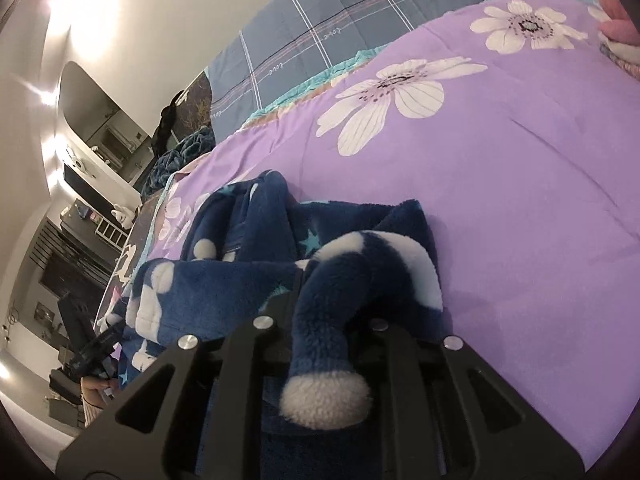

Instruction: Fold small clothes

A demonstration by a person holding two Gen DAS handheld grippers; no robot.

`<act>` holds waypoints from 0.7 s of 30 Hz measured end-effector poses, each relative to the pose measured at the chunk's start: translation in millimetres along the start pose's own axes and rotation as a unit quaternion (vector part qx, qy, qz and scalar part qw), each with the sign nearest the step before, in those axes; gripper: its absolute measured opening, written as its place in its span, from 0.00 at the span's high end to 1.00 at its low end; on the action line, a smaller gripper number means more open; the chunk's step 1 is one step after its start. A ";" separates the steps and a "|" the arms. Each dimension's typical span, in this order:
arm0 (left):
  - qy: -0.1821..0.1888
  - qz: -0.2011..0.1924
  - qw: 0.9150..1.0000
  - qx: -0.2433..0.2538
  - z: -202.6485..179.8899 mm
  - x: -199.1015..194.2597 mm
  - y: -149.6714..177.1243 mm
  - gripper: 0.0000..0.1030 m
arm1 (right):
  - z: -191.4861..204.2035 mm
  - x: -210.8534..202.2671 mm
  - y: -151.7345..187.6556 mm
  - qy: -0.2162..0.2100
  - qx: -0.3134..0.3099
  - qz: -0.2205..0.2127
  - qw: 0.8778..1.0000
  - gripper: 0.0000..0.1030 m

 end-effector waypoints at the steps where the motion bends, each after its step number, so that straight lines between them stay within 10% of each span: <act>1: 0.005 -0.003 1.000 -0.004 0.2 -3.3 0.2 0.83 | -1.3 -0.8 1.1 -0.001 0.001 0.000 1.000 0.84; 7: 0.050 -0.016 0.998 -0.017 0.2 -28.1 -0.3 0.72 | 3.8 -23.5 -3.6 -0.026 0.007 -0.010 1.000 0.62; 12: 0.086 0.006 0.996 -0.007 -5.4 -39.3 0.8 0.91 | 15.2 -34.3 -2.9 -0.028 -0.023 -0.012 0.999 0.87; 18: 0.043 -0.046 0.998 -0.016 2.1 -33.3 -48.3 0.88 | 13.9 -21.7 -47.3 -0.048 0.003 -0.038 0.998 0.87; 21: 0.045 -0.013 0.997 -0.068 18.0 -9.8 -59.0 0.79 | 2.0 8.5 -61.0 -0.008 0.032 0.014 0.999 0.79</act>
Point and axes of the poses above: each gripper's, at about its wrist camera, not at the fingertips, and x roughly the way its jaws point, z to its left, y to its underside, the point moved 1 cm from there along x, roughly the way its jaws point, and after that the axes turned 4 degrees about z, right-handed, at the moved point
